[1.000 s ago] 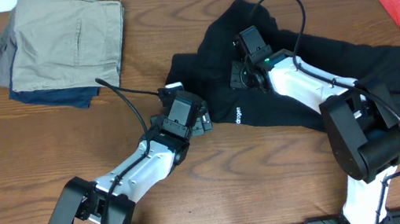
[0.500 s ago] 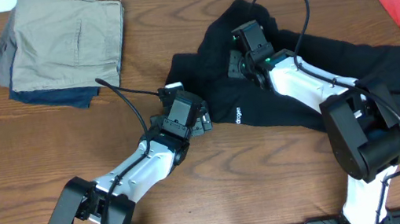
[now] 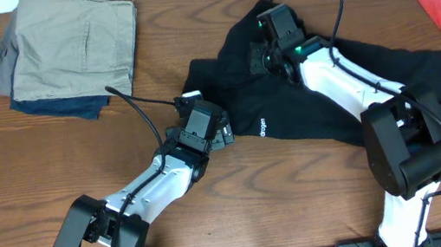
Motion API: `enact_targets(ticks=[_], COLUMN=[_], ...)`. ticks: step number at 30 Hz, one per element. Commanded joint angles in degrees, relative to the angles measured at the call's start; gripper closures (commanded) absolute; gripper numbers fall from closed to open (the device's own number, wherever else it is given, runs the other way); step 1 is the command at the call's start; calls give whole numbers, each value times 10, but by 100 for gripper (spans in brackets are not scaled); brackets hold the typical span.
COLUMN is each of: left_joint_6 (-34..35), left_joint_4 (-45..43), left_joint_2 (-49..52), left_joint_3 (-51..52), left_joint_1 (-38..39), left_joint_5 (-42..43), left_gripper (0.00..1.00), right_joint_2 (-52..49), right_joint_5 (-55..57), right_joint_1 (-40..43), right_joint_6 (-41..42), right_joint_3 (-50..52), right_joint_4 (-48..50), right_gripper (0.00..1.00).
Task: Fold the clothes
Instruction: 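Move the right gripper up toward the collar along the folded edge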
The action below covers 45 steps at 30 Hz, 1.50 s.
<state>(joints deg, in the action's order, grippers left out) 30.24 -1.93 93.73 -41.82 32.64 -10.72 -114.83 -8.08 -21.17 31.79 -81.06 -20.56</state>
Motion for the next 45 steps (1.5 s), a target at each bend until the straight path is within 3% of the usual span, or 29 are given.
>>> enact_targets(ticks=[1,6,10,12,24,45], left_joint_6=[7,7,7,7,7,7], left_joint_4=[-1,-1,-3,-3,-3,-3], left_joint_2=[-11,-11,-11,-11,-10,-10], left_joint_3=[-4,-4,-4,-4,-4,-4], left_joint_1=[-2,-2,-2,-2,-2,-2], left_joint_5=[-9,-9,-9,-9,-9,-9], left_gripper=[2,2,2,2,2,2], right_joint_2=[2,-1,-14,-23,-80,-82], right_joint_5=[-114,-88,-28,-28,-23,56], right_joint_1=[-5,-31,-51,-58,-62,-47], right_joint_6=[-28,-28,-27,-27,-6,-5], right_joint_3=[-18,-16,-8,-5,-5,-5], right_joint_4=[-18,-76,-97,-96,-68,4], right_gripper=[60,66,90,97,99,95])
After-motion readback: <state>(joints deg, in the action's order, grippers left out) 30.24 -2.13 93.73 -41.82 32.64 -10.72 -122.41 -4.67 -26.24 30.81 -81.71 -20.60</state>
